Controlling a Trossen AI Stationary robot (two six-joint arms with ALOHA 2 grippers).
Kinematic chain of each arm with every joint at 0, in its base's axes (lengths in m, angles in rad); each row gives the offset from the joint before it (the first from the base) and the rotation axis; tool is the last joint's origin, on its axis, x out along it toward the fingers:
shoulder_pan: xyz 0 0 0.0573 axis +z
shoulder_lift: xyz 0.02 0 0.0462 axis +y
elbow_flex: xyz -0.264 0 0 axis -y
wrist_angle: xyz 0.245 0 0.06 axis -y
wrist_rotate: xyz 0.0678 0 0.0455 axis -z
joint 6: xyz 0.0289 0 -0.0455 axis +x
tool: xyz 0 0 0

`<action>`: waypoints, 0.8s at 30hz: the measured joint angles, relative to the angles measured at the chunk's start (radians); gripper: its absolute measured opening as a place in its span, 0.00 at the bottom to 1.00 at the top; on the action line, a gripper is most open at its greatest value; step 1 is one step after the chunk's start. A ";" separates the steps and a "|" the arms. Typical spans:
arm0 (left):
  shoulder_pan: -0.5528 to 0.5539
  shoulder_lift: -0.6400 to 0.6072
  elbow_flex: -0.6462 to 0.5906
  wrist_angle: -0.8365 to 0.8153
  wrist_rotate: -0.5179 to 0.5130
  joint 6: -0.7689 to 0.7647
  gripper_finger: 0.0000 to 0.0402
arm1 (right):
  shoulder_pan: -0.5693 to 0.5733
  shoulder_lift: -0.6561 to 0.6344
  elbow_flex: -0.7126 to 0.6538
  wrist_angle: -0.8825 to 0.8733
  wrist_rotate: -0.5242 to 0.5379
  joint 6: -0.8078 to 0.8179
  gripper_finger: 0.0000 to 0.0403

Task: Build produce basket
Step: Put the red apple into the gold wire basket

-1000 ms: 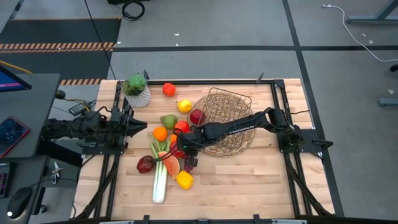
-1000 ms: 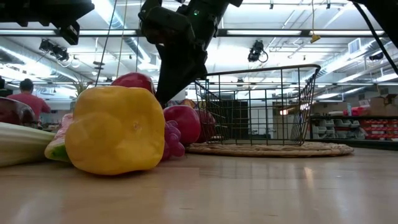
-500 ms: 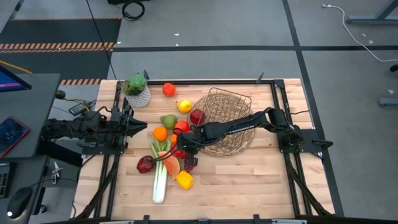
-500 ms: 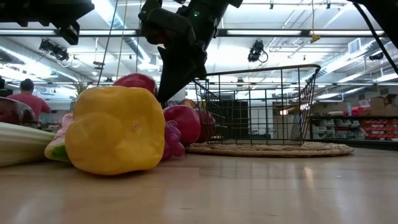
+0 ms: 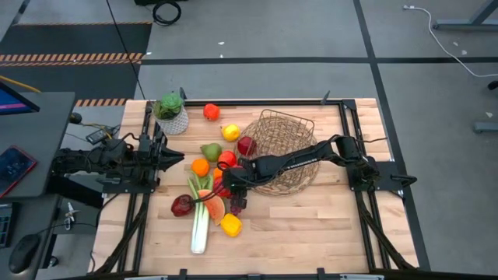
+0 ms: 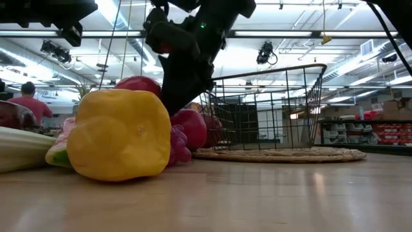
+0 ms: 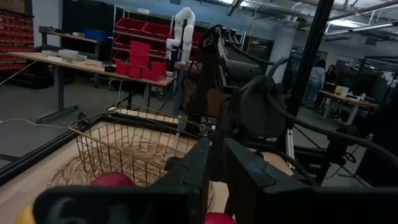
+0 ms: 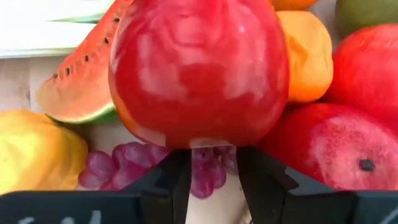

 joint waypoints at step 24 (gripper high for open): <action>0.000 0.000 0.000 -0.014 0.001 0.005 0.13 | 0.012 0.000 0.013 0.009 0.060 -0.079 0.01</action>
